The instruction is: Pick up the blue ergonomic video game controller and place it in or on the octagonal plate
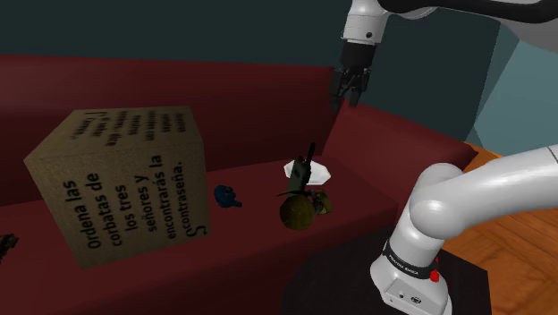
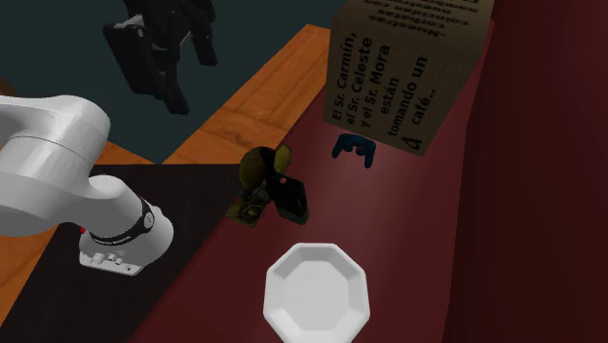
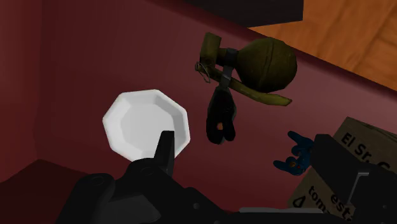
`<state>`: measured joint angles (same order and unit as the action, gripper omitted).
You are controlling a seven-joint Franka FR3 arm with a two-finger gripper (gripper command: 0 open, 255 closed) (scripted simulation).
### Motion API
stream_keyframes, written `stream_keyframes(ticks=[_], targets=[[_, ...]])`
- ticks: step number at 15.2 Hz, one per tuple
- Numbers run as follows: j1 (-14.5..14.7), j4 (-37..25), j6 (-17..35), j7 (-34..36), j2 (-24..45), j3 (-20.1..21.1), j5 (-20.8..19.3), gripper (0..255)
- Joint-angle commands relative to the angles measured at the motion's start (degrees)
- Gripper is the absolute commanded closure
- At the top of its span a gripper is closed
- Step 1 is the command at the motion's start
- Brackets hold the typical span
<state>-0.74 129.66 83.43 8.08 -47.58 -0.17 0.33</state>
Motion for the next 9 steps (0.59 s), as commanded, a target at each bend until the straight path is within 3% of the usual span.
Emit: stream_keyframes(ticks=[1, 9], targets=[[0.0, 0.0, 0.0, 0.0, 0.0, 0.0, 0.0, 0], [1.5, 2.8, 11.8, 3.9, 11.1, 4.4, 2.9, 0]])
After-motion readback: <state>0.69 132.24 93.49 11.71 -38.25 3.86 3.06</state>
